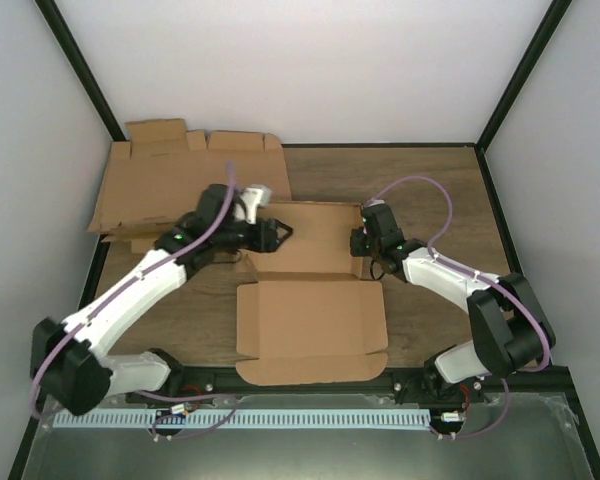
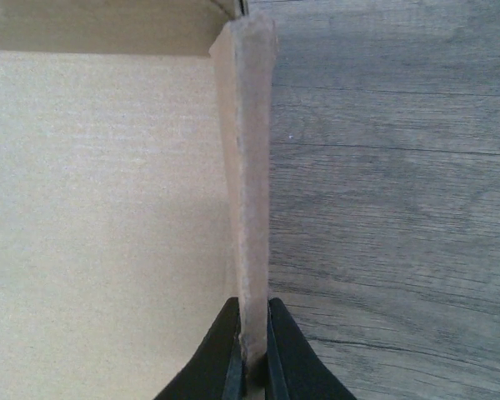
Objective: Fold the paper box
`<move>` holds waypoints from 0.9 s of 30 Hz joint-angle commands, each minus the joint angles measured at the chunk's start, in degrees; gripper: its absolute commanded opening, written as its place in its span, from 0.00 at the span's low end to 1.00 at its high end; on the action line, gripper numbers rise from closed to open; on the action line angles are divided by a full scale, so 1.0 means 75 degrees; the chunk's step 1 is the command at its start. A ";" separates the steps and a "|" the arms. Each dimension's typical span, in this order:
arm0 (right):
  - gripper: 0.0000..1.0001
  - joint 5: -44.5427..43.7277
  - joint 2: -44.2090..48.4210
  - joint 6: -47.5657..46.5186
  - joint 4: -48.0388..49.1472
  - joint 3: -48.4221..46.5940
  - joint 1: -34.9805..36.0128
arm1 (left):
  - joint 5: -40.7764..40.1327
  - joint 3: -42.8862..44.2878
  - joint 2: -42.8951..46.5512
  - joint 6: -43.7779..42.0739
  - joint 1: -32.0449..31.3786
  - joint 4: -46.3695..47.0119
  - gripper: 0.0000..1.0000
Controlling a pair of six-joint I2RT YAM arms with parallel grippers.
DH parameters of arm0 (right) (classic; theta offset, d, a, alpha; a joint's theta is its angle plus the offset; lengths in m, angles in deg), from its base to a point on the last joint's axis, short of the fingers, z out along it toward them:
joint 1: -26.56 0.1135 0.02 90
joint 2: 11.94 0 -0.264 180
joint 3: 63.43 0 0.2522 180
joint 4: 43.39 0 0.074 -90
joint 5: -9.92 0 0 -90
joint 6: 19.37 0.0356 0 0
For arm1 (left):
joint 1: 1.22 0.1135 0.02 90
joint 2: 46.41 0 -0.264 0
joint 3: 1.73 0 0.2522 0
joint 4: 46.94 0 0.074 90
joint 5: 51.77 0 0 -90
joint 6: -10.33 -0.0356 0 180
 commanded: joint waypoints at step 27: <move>0.01 0.0058 -0.0108 -0.0297 -0.0164 -0.0030 -0.0026 | 0.3417 -0.4728 0.0233 0.1192 0.5955 0.5272 0.77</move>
